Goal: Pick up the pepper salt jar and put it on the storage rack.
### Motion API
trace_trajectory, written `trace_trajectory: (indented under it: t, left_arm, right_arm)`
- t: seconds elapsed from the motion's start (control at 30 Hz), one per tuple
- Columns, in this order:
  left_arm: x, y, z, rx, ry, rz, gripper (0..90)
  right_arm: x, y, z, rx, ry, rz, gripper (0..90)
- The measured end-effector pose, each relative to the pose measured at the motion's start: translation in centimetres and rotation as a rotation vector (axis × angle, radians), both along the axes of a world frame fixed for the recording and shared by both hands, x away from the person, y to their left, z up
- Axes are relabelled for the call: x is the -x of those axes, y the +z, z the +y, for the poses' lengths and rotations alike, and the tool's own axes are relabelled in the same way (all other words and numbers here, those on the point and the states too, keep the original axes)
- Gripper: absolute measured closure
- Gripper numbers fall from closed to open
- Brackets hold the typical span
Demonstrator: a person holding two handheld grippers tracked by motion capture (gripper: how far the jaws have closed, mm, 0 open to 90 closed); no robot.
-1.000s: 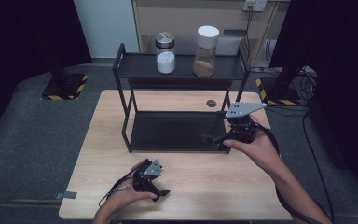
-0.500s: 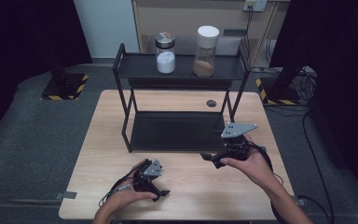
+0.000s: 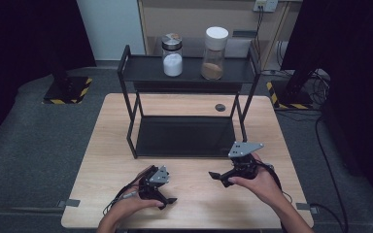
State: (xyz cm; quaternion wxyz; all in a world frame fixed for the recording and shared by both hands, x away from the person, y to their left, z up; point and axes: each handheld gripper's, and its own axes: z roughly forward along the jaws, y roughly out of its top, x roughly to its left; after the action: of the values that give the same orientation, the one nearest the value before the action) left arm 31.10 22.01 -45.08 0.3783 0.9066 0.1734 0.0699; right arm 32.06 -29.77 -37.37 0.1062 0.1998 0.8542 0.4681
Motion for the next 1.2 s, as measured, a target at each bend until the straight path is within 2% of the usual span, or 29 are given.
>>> trace_trajectory:
  t: [0.3,0.7,0.97,1.2]
  left_arm:
    - [0.0,0.0,0.0,0.0,0.0,0.0,0.0]
    - [0.0,0.0,0.0,0.0,0.0,0.0,0.0]
    - [0.0,0.0,0.0,-0.002,-0.002,-0.001,0.0]
    - [0.0,0.0,0.0,0.0,0.0,0.0,0.0]
  right_arm:
    - [0.2,-1.9,-0.7,0.003,-0.02,0.022,5.4]
    - [0.3,-3.6,-1.8,0.017,-0.051,0.04,5.5]
    - [0.7,-4.8,-2.2,0.057,-0.053,0.044,5.3]
    - [0.8,-5.8,-2.6,0.073,-0.064,0.054,5.0]
